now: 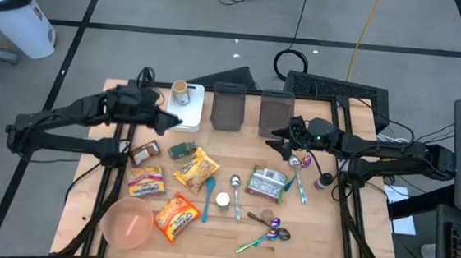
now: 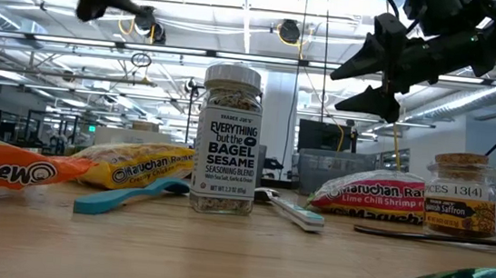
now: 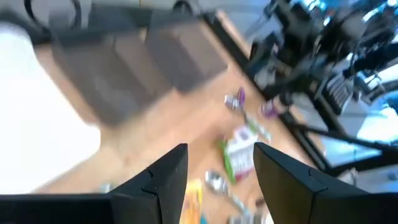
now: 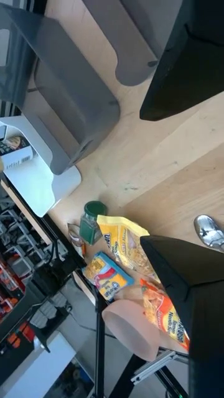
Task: Pick & Place Food Item
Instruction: Put the yellow noodle pack into the right black bin
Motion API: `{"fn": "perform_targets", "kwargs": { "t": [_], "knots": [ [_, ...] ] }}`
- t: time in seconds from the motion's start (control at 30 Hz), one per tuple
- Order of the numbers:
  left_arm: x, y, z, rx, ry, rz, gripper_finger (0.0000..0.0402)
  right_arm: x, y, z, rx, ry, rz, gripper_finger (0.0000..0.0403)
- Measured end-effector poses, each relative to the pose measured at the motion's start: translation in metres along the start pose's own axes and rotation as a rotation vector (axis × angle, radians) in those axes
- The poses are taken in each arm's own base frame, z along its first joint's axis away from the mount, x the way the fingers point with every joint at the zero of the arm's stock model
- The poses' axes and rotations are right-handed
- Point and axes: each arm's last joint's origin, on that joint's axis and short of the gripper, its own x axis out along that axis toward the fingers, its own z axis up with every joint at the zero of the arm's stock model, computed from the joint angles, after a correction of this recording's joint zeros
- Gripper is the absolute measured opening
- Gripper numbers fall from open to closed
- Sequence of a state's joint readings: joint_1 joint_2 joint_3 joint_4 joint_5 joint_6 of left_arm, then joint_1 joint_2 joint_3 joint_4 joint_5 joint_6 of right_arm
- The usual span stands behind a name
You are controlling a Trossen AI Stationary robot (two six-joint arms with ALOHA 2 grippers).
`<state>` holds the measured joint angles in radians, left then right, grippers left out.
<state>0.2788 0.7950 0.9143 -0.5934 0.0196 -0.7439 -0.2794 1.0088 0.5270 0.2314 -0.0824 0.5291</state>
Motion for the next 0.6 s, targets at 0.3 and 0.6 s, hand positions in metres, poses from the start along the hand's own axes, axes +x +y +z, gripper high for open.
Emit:
{"fn": "perform_targets", "kwargs": {
  "t": [0.3,0.6],
  "knots": [
    [0.009,0.019,-0.046,0.068,0.285,0.119,0.0188,0.000,-0.001,0.001,0.050,-0.021,-0.029,0.0313],
    [0.014,0.027,-0.057,0.262,0.357,0.192,0.0189,-0.001,0.000,0.013,0.117,-0.215,-0.120,0.0313]
  ]
}}
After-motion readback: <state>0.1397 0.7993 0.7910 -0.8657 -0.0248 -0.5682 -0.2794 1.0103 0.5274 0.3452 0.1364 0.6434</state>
